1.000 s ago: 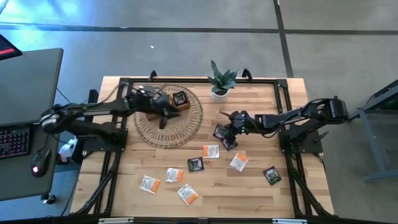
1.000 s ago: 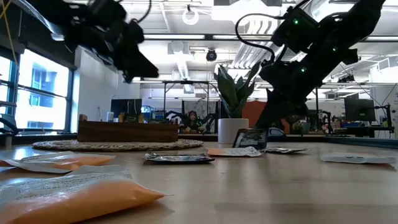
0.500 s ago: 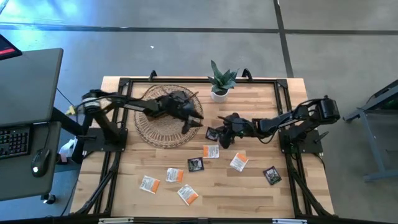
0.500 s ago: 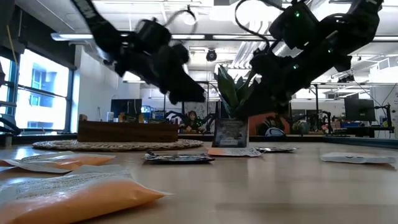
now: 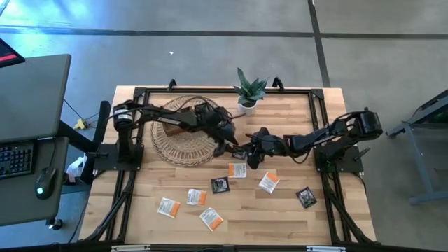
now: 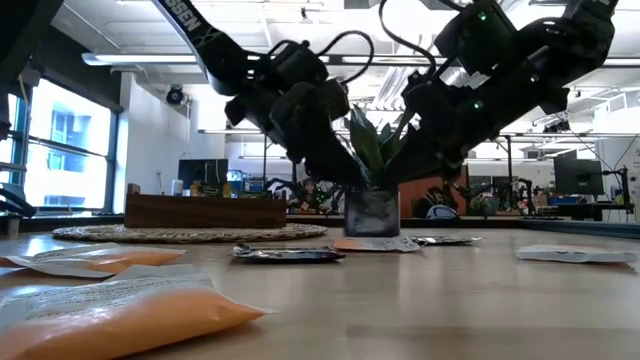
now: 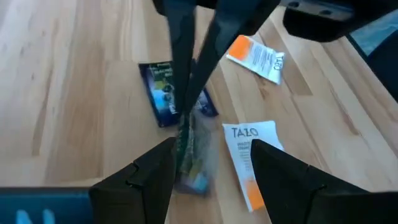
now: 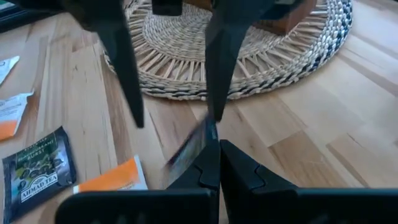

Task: Pick & Place Tea
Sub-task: Put the black tea bag into the right section of the wooden organizer

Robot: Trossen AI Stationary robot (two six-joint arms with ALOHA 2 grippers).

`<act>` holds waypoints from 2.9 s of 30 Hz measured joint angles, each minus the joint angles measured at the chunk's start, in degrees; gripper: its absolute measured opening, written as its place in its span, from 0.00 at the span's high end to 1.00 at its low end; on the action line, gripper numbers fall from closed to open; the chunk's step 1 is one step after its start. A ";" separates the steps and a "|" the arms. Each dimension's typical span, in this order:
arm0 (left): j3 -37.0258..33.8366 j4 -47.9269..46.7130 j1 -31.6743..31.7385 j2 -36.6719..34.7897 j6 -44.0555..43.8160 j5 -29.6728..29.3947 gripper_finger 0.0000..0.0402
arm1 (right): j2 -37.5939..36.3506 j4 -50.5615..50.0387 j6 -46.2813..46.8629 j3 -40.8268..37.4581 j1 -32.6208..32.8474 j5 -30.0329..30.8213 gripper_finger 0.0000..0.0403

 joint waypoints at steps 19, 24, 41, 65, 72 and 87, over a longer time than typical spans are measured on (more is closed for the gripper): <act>0.32 -7.54 -2.77 -0.13 -3.68 -10.36 0.49 | -0.02 -6.87 -1.71 -0.02 0.00 -0.22 0.95; 0.32 -7.71 -3.31 -0.13 -3.52 -10.47 0.49 | -0.02 -10.54 -1.22 -0.02 0.00 1.24 0.84; 0.32 -7.91 -4.66 -0.13 -2.91 -11.18 0.49 | 9.47 -5.67 2.87 0.04 0.02 3.61 0.67; 0.21 -16.78 -3.44 -7.66 -1.24 -18.28 0.49 | 8.07 -1.70 0.91 0.91 0.87 5.11 0.99; 0.44 -13.59 -4.38 -5.37 -4.31 -11.64 0.49 | 8.09 -1.34 -0.35 1.68 0.87 5.53 1.00; 0.08 -4.94 -4.18 2.44 -3.93 -20.45 0.49 | 8.21 -7.68 2.68 1.70 0.82 4.68 0.81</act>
